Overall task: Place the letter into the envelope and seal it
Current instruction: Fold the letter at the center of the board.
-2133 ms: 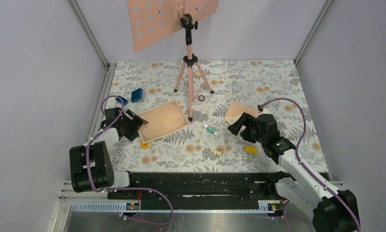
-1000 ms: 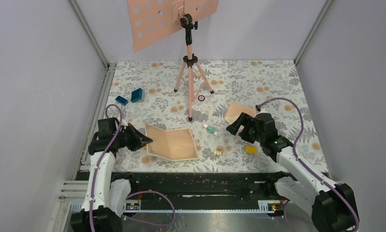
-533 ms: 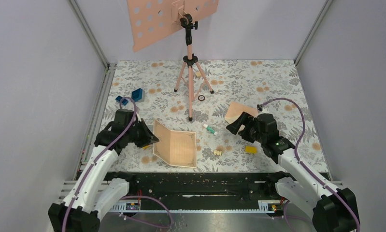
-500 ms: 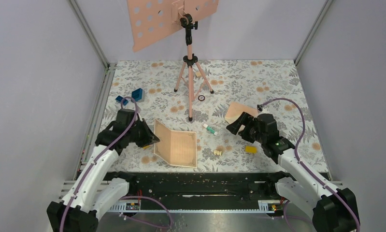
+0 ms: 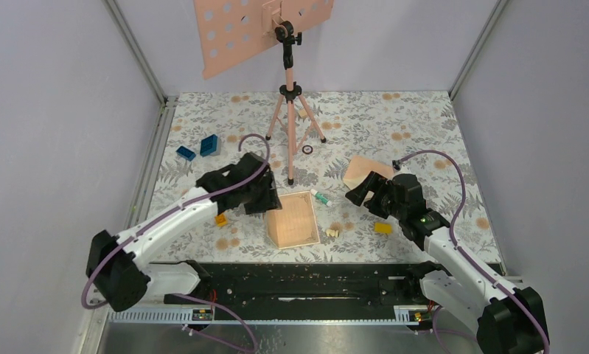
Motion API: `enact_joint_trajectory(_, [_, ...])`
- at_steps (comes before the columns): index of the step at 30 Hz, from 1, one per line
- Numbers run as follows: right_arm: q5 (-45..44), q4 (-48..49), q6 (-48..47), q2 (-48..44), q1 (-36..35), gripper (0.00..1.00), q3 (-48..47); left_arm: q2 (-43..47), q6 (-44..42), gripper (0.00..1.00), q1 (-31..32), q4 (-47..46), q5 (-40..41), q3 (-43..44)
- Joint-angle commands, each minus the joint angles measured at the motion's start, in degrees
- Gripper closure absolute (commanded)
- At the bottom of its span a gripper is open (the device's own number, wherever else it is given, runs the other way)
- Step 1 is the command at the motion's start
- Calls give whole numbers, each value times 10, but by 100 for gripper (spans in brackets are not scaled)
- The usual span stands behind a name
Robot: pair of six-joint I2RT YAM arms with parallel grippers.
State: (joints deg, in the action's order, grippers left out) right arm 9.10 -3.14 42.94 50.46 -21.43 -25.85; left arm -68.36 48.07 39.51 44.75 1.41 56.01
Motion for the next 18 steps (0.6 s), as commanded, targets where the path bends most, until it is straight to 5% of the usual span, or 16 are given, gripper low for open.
enact_joint_trajectory(1, [-3,12,-3,-4,-2,13,-1,-54,-11,50,39,-58,-9,37])
enact_joint_trajectory(18, [-13,-20,-8,-39,-2,13,4,-270,-22,50,77,-243,-123,44])
